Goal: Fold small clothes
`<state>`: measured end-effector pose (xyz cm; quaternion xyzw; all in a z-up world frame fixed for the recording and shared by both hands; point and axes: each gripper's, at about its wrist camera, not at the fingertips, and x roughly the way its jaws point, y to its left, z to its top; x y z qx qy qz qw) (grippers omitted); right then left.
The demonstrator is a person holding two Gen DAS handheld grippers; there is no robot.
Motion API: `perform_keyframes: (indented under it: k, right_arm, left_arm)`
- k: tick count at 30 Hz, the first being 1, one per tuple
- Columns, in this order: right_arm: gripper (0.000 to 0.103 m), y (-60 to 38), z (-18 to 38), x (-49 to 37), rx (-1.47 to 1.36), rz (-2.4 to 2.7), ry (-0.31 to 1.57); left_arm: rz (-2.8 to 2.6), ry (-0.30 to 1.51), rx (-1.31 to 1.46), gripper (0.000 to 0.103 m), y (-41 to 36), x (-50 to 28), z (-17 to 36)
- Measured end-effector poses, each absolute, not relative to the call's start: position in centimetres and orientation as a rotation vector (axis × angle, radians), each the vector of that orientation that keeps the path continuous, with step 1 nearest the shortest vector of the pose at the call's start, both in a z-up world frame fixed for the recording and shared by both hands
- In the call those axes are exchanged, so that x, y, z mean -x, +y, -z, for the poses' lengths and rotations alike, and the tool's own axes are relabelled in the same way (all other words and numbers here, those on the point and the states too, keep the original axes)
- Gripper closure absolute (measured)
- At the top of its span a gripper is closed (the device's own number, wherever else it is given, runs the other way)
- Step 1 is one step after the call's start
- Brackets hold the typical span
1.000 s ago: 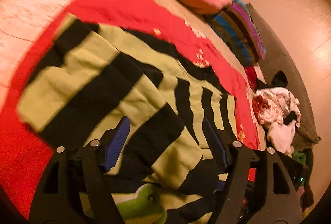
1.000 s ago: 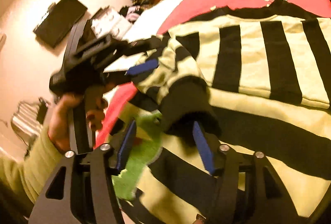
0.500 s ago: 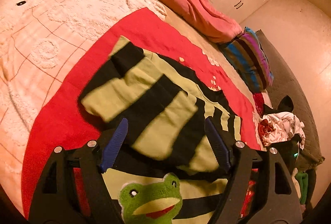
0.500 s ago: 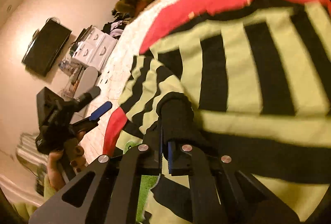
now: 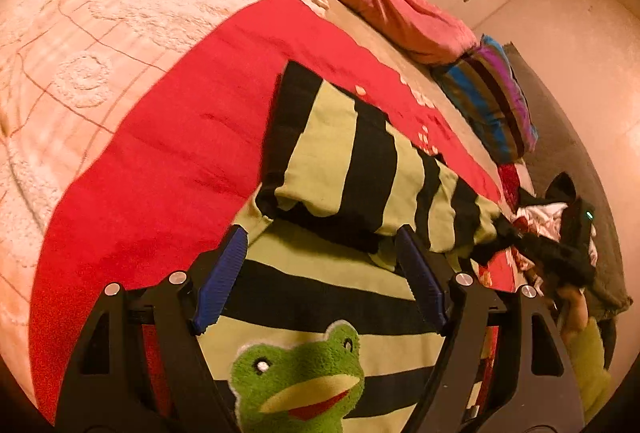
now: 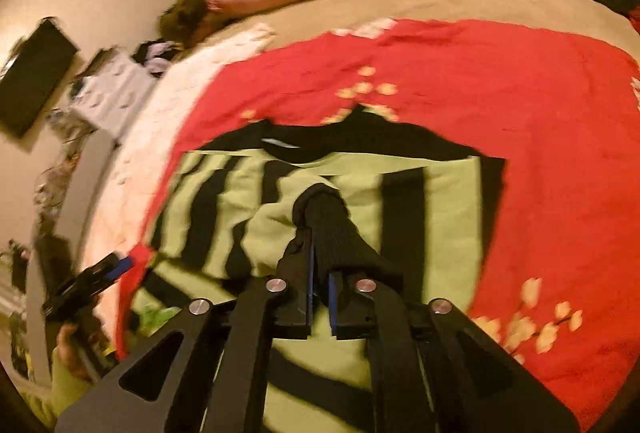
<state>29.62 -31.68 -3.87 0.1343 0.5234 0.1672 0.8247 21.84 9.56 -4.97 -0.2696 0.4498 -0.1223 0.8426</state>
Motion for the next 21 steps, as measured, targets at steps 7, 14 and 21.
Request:
perform_keyframes:
  k: [7,14,21]
  right_arm:
    - [0.058,-34.1,7.4,-28.7,-0.396,-0.331,1.114]
    - [0.045,-33.5,7.2,-27.8,-0.438,-0.396,1.058]
    - [0.098,-32.4,4.8,-30.2,-0.444,-0.432,1.030]
  left_arm:
    - [0.284,0.968,0.479,0.032,7.4,-21.8,4.8]
    - [0.400,0.962,0.407,0.032,3.0,-23.1,3.9]
    - [0.524,0.962,0.317,0.032,-4.3,-24.3,5.0]
